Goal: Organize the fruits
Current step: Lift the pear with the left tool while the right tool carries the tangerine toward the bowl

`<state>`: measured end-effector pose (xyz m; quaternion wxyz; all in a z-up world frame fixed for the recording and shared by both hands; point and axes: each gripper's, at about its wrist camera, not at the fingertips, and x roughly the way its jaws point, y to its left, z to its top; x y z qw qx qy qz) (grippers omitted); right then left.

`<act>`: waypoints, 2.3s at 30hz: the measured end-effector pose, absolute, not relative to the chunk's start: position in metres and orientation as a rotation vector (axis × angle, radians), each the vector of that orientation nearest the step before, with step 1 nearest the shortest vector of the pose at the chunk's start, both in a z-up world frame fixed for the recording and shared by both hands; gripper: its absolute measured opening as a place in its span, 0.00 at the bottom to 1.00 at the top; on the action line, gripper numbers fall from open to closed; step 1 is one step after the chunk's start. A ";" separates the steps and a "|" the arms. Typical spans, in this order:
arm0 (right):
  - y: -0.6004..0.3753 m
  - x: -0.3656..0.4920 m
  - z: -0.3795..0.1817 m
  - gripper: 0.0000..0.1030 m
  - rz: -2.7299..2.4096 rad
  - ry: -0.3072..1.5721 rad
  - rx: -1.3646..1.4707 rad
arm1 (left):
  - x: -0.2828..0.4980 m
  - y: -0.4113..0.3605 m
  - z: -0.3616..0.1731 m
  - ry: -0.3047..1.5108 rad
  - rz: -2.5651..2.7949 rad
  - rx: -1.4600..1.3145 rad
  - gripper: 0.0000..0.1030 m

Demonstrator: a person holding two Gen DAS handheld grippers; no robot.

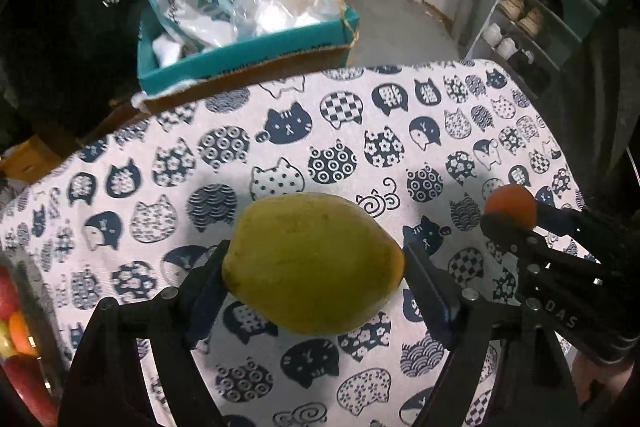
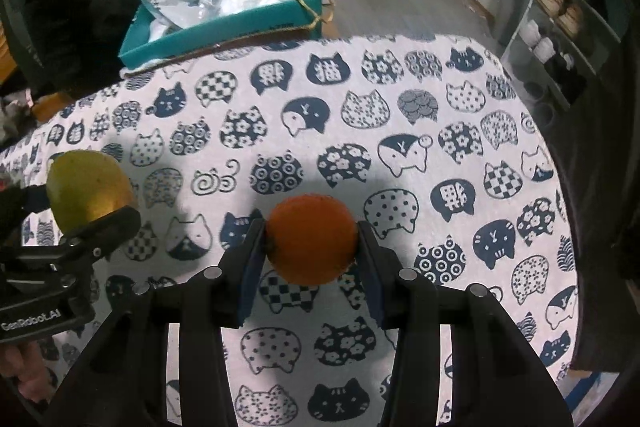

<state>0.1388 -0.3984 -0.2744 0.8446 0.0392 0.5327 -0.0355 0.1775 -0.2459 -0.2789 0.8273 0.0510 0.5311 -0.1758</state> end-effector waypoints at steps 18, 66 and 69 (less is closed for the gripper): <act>-0.362 0.113 -0.195 0.42 0.005 0.984 0.057 | 0.132 -0.187 -0.202 0.974 -0.294 0.113 0.82; -0.171 0.092 -0.068 0.42 0.341 0.752 -0.082 | 0.049 0.003 -0.085 0.738 -0.010 -0.068 0.82; -0.151 0.099 -0.070 0.42 0.371 0.763 -0.085 | 0.048 0.018 -0.089 0.745 0.016 -0.077 0.82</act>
